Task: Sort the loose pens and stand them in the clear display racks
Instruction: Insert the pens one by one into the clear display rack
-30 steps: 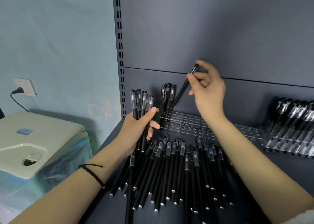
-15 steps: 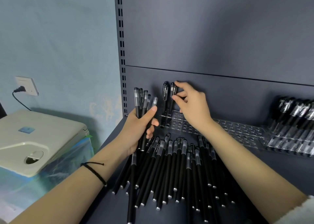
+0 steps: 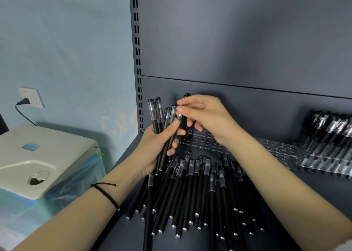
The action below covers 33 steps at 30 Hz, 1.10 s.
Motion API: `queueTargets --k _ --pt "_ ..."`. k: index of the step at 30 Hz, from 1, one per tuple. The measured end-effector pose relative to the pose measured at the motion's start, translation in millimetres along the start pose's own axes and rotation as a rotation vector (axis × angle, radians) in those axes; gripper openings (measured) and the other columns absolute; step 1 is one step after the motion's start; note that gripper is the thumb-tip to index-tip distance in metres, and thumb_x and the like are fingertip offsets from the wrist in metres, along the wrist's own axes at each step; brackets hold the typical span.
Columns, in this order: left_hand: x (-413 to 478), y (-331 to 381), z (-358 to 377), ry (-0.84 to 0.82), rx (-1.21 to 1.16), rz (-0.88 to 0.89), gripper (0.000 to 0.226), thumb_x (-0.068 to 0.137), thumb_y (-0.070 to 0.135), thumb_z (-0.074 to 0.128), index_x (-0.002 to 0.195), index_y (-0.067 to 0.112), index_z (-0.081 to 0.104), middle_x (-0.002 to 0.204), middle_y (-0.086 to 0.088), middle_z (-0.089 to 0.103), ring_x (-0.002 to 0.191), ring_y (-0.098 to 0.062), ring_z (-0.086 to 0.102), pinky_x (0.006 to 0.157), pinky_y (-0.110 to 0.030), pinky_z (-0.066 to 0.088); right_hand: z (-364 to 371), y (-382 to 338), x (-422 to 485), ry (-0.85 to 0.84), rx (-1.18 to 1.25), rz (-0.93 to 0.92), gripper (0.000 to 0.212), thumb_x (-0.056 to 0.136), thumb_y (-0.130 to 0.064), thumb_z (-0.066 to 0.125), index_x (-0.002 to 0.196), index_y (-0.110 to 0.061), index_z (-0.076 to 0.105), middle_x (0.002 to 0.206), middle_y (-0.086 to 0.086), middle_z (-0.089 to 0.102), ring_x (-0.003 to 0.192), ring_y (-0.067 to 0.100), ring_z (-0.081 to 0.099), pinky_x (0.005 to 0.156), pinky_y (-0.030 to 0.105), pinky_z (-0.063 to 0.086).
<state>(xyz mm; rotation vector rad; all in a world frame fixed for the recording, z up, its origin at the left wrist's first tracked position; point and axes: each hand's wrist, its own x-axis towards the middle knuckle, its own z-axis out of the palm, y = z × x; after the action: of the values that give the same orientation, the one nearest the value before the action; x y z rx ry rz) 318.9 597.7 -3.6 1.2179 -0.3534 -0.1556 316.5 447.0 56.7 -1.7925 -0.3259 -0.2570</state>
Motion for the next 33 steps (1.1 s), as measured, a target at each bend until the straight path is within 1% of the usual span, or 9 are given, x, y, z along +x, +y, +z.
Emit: queueTargets --k 3,5,11,16,19,23,26,29,33 --pt "0 1 0 0.039 -0.032 0.008 0.029 0.079 0.037 0.065 0.092 0.011 0.066 0.072 -0.003 0.068 0.046 -0.009 0.045 0.038 -0.018 0.036 -1 4 1 -0.028 0.099 0.055 0.031 0.082 -0.011 0.075 0.111 -0.014 0.064 0.086 0.004 0.073 0.054 0.008 0.055 0.041 0.018 0.037" --pt "0 1 1 0.049 -0.041 -0.002 0.033 0.079 0.038 0.064 0.096 0.01 0.066 0.072 -0.005 0.069 0.045 -0.009 0.046 0.038 -0.018 0.036 1 8 1 -0.013 0.073 0.044 0.024 0.083 -0.009 0.074 0.105 -0.012 0.065 0.085 0.002 0.074 0.051 0.006 0.053 0.041 0.018 0.036" --pt "3 1 -5 0.145 -0.08 -0.087 0.024 0.095 0.035 0.055 0.102 0.013 0.063 0.077 -0.01 0.073 0.047 -0.011 0.055 0.041 -0.02 0.043 -10 1 6 0.325 0.259 -0.088 0.016 0.086 -0.002 0.068 0.093 -0.016 0.065 0.08 -0.001 0.07 0.047 0.004 0.048 0.039 0.017 0.031" --pt "6 -2 -12 0.23 -0.058 -0.083 0.028 0.095 0.04 0.056 0.105 0.015 0.064 0.06 0.0 0.061 0.039 -0.007 0.037 0.039 -0.02 0.036 -34 -2 12 0.524 0.109 -0.192 0.017 0.087 -0.007 0.07 0.091 -0.022 0.063 0.092 0.001 0.068 0.045 0.003 0.049 0.044 0.013 0.037" --pt "6 -3 -12 0.223 -0.052 -0.074 0.027 0.095 0.039 0.056 0.103 0.014 0.063 0.053 0.004 0.043 0.038 -0.006 0.031 0.039 -0.019 0.032 -36 1 13 0.533 -0.013 -0.215 0.02 0.087 -0.01 0.071 0.091 -0.027 0.062 0.091 -0.006 0.067 0.052 0.003 0.053 0.05 0.015 0.044" --pt "5 -4 -10 0.21 -0.036 -0.09 0.025 0.096 0.039 0.056 0.096 0.015 0.061 0.05 0.007 0.036 0.038 -0.006 0.029 0.039 -0.018 0.031 -35 8 14 0.506 -0.136 -0.244 0.018 0.088 -0.012 0.07 0.097 -0.026 0.061 0.091 -0.011 0.065 0.073 0.004 0.061 0.055 0.016 0.049" --pt "4 -4 -9 0.197 -0.038 -0.102 0.025 0.096 0.039 0.055 0.095 0.015 0.06 0.049 0.007 0.035 0.038 -0.006 0.028 0.039 -0.018 0.03 -35 13 14 0.506 -0.19 -0.248 0.02 0.087 -0.016 0.071 0.095 -0.031 0.062 0.092 -0.012 0.066 0.084 0.007 0.064 0.07 0.03 0.056" --pt "6 -4 -9 0.184 -0.037 -0.122 0.028 0.095 0.041 0.055 0.101 0.014 0.057 0.05 0.007 0.035 0.039 -0.006 0.027 0.038 -0.018 0.03 -34 12 14 0.495 -0.199 -0.26 0.023 0.085 -0.016 0.073 0.09 -0.036 0.061 0.091 -0.013 0.067 0.084 0.004 0.065 0.079 0.041 0.056" --pt "6 -4 -8 0.164 -0.034 -0.16 0.025 0.096 0.043 0.054 0.103 0.021 0.047 0.052 0.007 0.036 0.04 -0.006 0.026 0.037 -0.018 0.029 -31 9 14 0.475 -0.203 -0.274 0.023 0.084 -0.017 0.073 0.088 -0.036 0.062 0.088 -0.015 0.068 0.081 0.006 0.065 0.076 0.039 0.056"
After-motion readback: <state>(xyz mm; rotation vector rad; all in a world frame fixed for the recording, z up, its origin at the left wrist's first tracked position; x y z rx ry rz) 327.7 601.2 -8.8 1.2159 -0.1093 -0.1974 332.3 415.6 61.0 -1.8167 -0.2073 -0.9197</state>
